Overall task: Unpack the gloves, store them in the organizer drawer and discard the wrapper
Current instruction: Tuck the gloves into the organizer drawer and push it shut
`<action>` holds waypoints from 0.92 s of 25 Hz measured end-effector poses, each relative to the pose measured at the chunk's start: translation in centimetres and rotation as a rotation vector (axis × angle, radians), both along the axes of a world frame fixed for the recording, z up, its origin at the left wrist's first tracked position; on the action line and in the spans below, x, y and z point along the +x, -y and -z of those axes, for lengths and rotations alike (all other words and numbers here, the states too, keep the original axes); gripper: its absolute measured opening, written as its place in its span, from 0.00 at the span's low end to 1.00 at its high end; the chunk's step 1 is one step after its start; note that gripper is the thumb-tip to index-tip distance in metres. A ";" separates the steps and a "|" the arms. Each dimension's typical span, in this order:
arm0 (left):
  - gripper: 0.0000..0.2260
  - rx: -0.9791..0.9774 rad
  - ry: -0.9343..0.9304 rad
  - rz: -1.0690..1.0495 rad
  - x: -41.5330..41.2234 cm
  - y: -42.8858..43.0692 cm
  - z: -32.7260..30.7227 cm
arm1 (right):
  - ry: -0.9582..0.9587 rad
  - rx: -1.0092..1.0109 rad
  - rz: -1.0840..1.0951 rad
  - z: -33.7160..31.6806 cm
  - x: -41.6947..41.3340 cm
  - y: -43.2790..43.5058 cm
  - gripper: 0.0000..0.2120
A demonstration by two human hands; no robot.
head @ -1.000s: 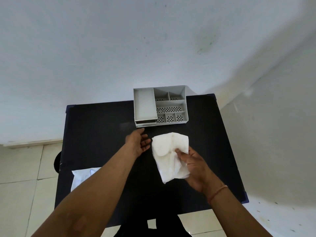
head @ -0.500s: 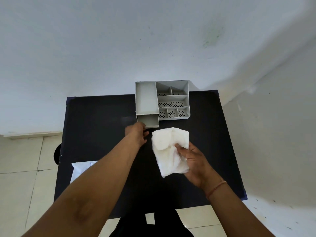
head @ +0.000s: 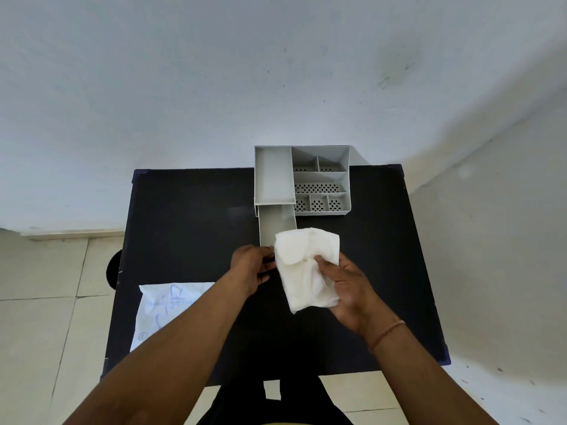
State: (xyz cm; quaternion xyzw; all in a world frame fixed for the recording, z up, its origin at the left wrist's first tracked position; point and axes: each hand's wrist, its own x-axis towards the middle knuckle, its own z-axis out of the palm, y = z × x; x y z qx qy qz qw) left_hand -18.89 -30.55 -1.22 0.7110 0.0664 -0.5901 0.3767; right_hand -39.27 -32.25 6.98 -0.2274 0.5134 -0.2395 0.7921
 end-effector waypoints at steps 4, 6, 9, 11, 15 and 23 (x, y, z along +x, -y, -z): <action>0.22 0.048 0.144 0.029 1.0 -1.4 -0.8 | -0.010 0.005 -0.001 -0.2 1.1 0.6 0.14; 0.20 -0.047 0.245 -0.027 0.9 -2.3 -2.1 | -0.020 0.011 -0.001 0.1 1.7 0.9 0.13; 0.16 -0.282 0.020 0.035 1.0 -2.4 -5.5 | -0.054 0.001 0.001 1.1 2.7 1.7 0.13; 0.11 -0.324 -0.034 0.183 1.5 -1.9 -6.2 | -0.091 -0.006 -0.044 1.5 3.4 2.2 0.13; 0.10 -0.152 0.263 0.333 2.3 -1.0 -3.5 | -0.362 -0.051 -0.267 2.5 4.0 3.0 0.15; 0.16 -0.209 0.975 0.680 3.4 5.2 -1.0 | -0.952 -0.817 -0.564 7.0 7.4 7.5 0.21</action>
